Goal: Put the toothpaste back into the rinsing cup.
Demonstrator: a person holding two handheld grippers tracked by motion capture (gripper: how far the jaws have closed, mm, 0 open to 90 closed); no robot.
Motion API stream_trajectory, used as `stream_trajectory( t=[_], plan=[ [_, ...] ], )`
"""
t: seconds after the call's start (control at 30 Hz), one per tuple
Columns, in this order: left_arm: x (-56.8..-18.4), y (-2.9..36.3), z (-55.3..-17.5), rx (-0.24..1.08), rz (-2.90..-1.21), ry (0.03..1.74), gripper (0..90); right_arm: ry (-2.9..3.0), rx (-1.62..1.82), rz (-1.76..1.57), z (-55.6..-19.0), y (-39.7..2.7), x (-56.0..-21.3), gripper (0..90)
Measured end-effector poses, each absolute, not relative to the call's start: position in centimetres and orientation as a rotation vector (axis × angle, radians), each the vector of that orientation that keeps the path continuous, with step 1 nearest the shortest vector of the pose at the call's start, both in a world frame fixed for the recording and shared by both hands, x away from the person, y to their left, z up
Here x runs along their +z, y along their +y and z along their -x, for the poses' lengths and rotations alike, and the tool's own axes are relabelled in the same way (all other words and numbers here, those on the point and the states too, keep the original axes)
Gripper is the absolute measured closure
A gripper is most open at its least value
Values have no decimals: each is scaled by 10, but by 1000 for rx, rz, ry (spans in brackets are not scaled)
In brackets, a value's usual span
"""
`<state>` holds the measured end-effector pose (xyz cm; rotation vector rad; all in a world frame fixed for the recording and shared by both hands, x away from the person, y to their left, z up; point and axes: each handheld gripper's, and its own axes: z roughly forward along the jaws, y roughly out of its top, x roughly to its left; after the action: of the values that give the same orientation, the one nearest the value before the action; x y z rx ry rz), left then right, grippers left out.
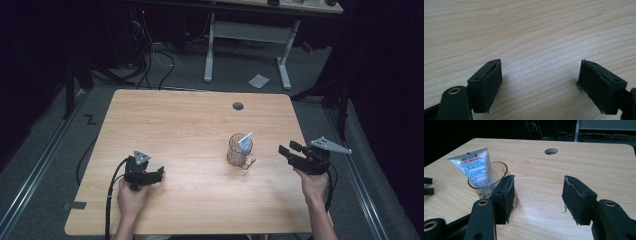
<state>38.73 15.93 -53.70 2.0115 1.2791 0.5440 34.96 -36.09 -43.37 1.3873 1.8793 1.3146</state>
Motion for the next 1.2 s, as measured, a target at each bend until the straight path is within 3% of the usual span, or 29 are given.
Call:
stream_trajectory(
  t=[1.2],
  plan=[
    [-537, 159, -387, 544, -2013, 1278, 196, 1909, 1200, -1463, -363, -358, -470, 444]
  ],
)
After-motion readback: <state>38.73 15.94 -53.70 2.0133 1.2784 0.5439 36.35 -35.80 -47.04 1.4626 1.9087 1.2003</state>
